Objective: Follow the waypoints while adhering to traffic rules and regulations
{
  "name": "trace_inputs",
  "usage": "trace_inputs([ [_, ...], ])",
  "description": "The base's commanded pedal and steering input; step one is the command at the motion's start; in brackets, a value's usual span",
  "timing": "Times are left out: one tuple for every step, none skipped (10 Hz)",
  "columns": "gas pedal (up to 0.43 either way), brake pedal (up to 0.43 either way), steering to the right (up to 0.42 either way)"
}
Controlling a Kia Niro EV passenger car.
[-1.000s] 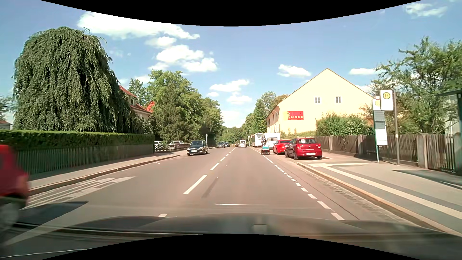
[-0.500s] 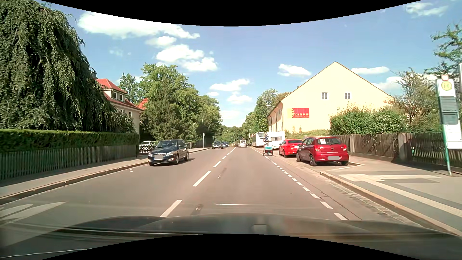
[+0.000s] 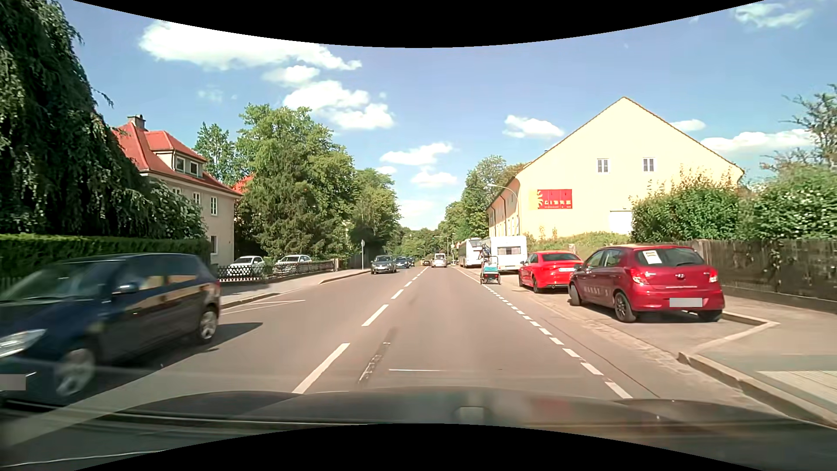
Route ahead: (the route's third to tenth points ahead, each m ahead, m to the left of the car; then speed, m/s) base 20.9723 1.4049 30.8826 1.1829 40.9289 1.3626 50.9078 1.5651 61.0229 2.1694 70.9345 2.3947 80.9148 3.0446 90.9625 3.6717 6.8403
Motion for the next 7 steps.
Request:
trace_inputs([
  [0.000,0.006,-0.003],
  [0.000,0.006,-0.003],
  [0.000,0.006,-0.003],
  [0.000,0.006,-0.002],
  [0.000,0.006,-0.002],
  [0.000,0.006,-0.002],
  [0.000,0.024,-0.002],
])
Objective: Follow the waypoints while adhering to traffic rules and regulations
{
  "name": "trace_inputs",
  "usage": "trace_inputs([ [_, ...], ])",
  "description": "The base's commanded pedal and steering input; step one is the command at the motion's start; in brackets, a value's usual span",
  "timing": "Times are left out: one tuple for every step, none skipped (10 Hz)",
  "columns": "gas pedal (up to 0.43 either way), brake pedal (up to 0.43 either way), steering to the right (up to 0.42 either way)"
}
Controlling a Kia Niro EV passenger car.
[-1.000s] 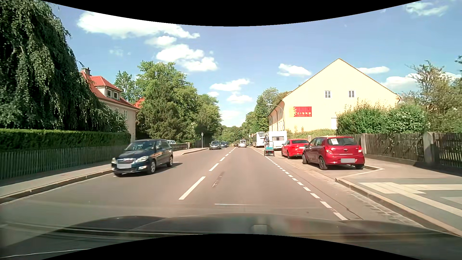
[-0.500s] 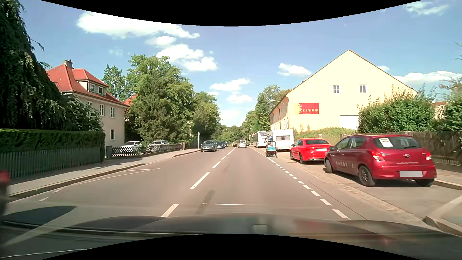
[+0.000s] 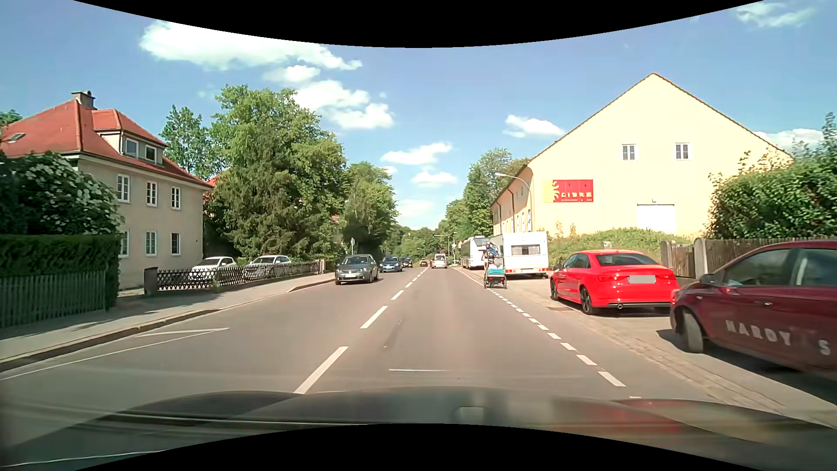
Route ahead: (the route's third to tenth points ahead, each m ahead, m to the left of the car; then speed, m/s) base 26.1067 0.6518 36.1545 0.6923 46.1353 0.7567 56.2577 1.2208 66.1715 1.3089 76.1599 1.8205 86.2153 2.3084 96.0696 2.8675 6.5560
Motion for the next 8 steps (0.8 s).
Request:
trace_inputs([
  [0.000,0.030,-0.002],
  [0.000,0.073,-0.002],
  [0.000,0.128,-0.002],
  [0.000,0.134,-0.002],
  [0.000,0.140,-0.002],
  [0.000,0.171,-0.002],
  [0.000,0.171,-0.002],
  [0.000,0.152,-0.002],
])
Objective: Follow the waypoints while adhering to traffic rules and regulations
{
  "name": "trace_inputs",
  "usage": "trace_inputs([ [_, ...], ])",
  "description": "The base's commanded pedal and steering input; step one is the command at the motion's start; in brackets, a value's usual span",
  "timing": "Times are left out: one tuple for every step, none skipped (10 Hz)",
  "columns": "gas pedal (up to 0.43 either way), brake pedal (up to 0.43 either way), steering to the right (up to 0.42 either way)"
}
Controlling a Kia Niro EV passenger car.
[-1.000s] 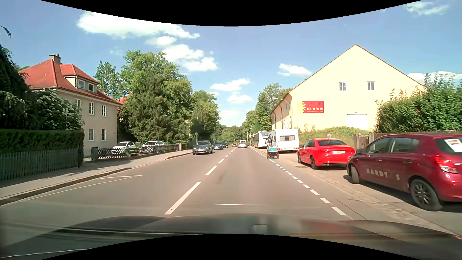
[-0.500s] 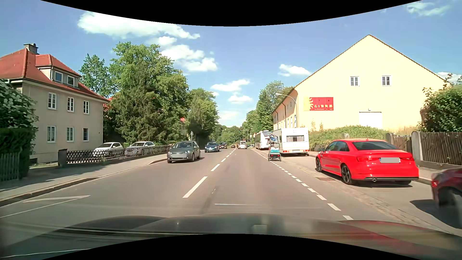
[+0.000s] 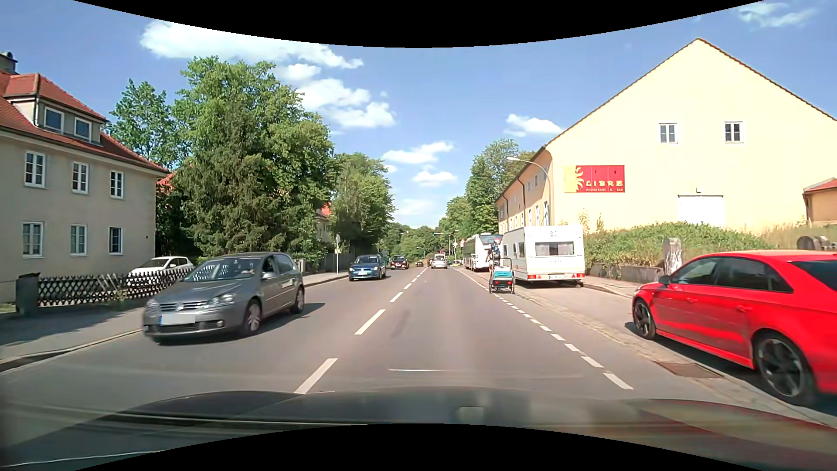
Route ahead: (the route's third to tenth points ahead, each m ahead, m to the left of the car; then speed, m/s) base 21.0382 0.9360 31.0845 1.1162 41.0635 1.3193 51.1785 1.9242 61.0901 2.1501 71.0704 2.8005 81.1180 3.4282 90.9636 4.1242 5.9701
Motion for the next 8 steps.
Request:
trace_inputs([
  [0.000,0.110,-0.002],
  [0.000,0.055,-0.002],
  [0.000,0.037,-0.002],
  [0.000,0.030,-0.001],
  [0.000,0.006,-0.001],
  [0.000,0.006,-0.001],
  [0.000,0.012,-0.001],
  [0.000,0.006,-0.001],
])
